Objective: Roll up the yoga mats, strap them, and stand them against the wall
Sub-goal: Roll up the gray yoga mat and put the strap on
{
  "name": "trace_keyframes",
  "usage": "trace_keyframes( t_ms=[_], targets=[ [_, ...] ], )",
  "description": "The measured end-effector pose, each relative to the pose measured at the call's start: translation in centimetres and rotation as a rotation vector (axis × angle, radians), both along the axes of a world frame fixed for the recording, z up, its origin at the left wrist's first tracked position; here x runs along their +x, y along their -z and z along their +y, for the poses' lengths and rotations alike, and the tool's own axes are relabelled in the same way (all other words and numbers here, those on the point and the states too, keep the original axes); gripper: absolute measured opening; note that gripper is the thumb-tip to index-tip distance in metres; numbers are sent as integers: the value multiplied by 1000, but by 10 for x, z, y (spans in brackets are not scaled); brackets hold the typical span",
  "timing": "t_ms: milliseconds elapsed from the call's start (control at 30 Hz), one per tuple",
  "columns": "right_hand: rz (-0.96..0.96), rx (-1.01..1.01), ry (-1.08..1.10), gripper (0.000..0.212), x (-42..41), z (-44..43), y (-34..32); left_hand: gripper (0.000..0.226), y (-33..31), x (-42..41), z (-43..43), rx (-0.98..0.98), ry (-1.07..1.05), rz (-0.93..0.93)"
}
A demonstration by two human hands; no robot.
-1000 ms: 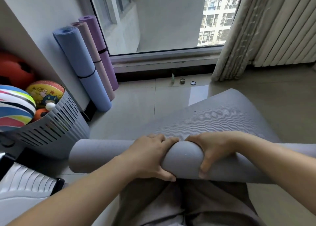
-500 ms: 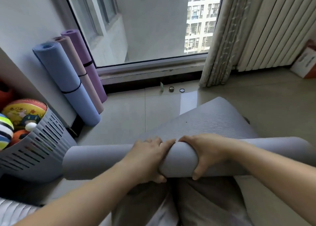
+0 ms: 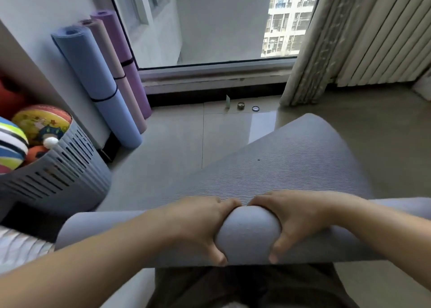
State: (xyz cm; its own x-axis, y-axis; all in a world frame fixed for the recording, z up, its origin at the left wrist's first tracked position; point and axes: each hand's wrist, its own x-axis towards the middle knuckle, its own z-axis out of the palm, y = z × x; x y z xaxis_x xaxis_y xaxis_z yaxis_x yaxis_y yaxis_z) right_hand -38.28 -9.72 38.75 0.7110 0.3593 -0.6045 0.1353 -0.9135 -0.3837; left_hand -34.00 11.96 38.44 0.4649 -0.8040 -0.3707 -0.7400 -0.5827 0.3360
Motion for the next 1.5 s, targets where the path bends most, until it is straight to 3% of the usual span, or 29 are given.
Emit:
trace_keyframes(
  t_ms=[133,233,333,433,533,600,667,733,900,1000,1133,1267,1367,1433,1500],
  targets=[
    [-359,-129,-67,110,-33,3,-1,75,4,19,0,44,-18,159],
    [-435,-236,-76,116,-42,11,11,82,0,41,-9,200,13,278],
    [-382,-177,0,106,-21,6,9,92,-3,44,-11,189,27,84],
    [-157,-44,69,96,13,-6,3,92,5,21,-7,18,-6,-206],
    [39,2,99,97,39,-9,0,106,27,2,-4,59,-1,-442],
    [-55,-102,55,105,36,-4,1,109,37,4,-2,49,-37,-476],
    [-333,-272,-20,116,17,5,8,108,37,11,1,-2,-61,-457],
    [-531,-312,-52,112,-2,14,15,106,33,16,1,-25,-58,-440],
    [-614,-253,6,91,5,9,-21,100,-5,23,-3,-80,-20,-465],
    [-533,-239,-28,91,2,5,-43,98,-21,21,0,-117,-9,-398],
    [-314,-192,-28,98,-19,11,-17,96,3,3,-1,-37,62,-191],
    [-451,-265,-40,114,-40,16,0,88,15,22,-5,-23,4,102],
    [-516,-334,-80,116,-46,28,5,91,8,52,-15,135,47,309],
    [-494,-335,-46,113,-36,27,11,95,2,63,-19,196,43,282],
    [-424,-269,7,107,-14,18,11,96,-4,60,-19,161,21,111]
  ],
)
